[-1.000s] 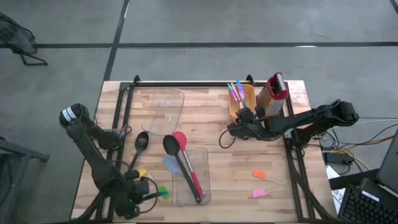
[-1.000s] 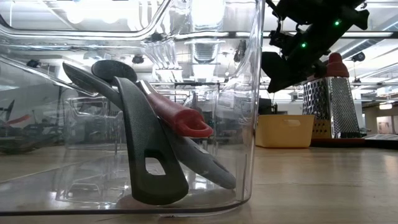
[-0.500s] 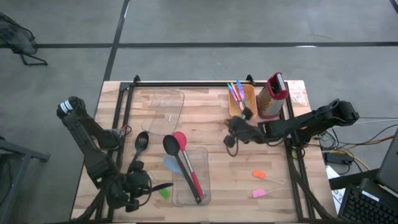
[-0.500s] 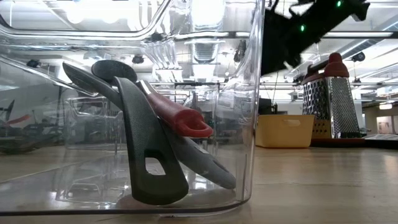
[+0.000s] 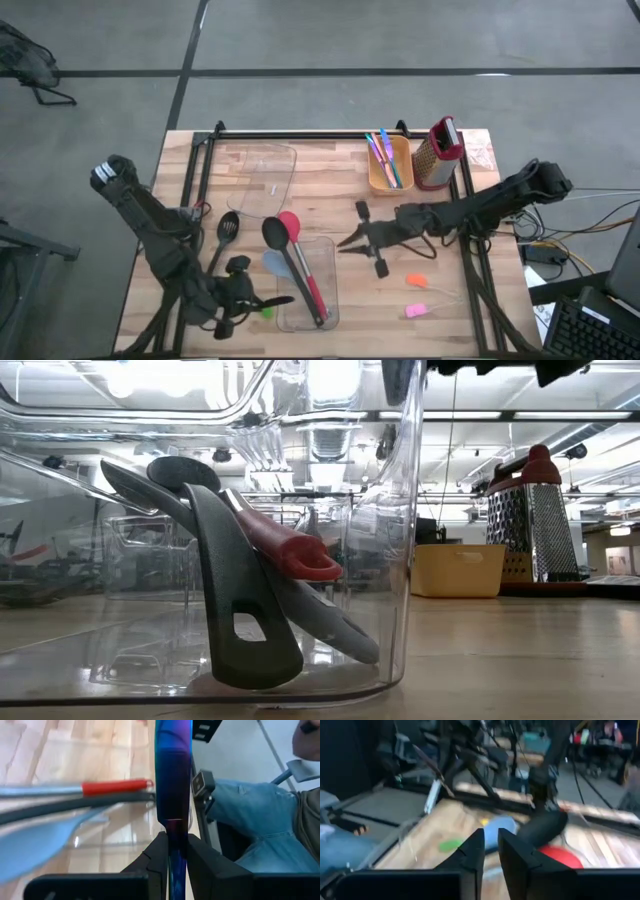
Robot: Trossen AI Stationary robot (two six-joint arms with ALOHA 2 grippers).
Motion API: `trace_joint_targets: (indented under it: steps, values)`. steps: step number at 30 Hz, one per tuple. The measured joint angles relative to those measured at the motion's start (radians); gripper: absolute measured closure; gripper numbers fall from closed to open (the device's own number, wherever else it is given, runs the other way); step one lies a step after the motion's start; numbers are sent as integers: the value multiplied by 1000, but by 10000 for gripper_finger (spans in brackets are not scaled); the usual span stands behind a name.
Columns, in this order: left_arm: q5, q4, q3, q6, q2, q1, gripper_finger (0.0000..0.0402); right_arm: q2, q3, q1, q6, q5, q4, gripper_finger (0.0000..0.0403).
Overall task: Pick & Place Kitchen Items
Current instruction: Put the blue knife into the yellow bin
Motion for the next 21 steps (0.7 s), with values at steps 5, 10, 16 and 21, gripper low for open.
trace_joint_targets:
  steps: [5, 10, 16, 21]
  values:
    - [60, 67, 5, 102, -1, 64, 351, 95, 32, 0, -15, -6, 97, 305]
    - [187, 137, 6, 182, -2, 143, 351, 201, 117, 1, -69, -118, 125, 250]
    - [318, 184, 7, 247, -5, 224, 351, 303, 259, 3, -132, -191, 131, 200]
    - [361, 190, 7, 277, -8, 259, 351, 372, 358, 2, -200, -248, 76, 183]
